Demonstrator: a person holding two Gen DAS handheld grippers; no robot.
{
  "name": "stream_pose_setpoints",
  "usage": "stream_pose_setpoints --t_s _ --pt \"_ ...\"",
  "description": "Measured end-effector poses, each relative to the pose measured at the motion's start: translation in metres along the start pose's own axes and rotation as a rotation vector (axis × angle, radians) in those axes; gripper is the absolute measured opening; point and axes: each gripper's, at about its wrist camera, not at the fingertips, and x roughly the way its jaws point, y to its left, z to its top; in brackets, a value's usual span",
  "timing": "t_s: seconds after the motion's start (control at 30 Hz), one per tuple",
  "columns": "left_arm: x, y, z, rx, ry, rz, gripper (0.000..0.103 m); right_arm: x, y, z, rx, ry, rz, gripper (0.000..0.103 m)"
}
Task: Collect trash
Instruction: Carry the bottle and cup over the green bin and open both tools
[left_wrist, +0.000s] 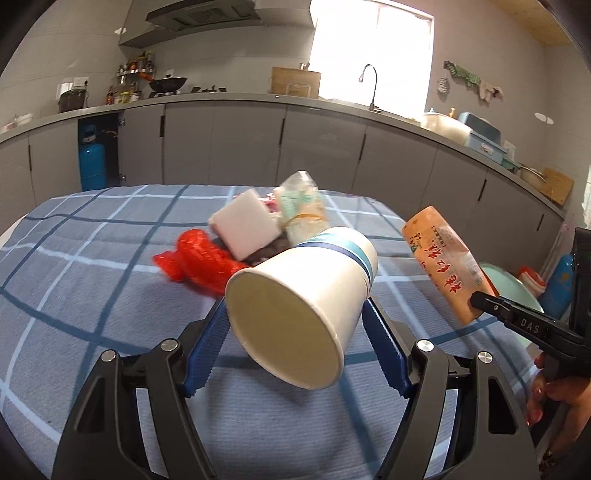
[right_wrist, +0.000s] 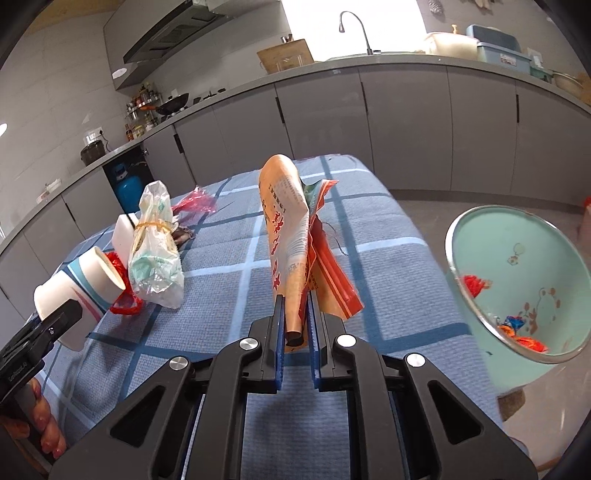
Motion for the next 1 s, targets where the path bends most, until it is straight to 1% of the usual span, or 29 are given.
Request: stream_pose_setpoints --t_s 0.27,0.37,0.57,0.7,0.87,1.0 --pt "0.017 -0.056 0.007 0.04 -0.004 -0.086 0.072 -0.028 -0.033 0.004 0.022 -0.057 -0.066 0.012" --pt "0.025 -0.086 0.013 0.072 -0.009 -0.13 0.072 -0.039 -0.051 0.006 0.046 -0.078 -0.093 0.012" --pt "0.041 -0.144 0.025 0.122 -0.018 -0.205 0.073 -0.058 -0.094 0.006 0.096 -0.109 -0.181 0.012" --pt "0.056 -0.181 0.03 0.136 -0.006 -0.244 0.073 -0.067 -0.125 0.003 0.143 -0.122 -0.244 0.012" --pt "0.076 -0.225 0.031 0.174 0.019 -0.28 0.073 -0.072 -0.152 -0.001 0.168 -0.136 -0.314 0.012" --pt "0.095 -0.255 0.028 0.217 0.055 -0.296 0.073 -0.067 -0.169 -0.008 0.202 -0.12 -0.339 0.012"
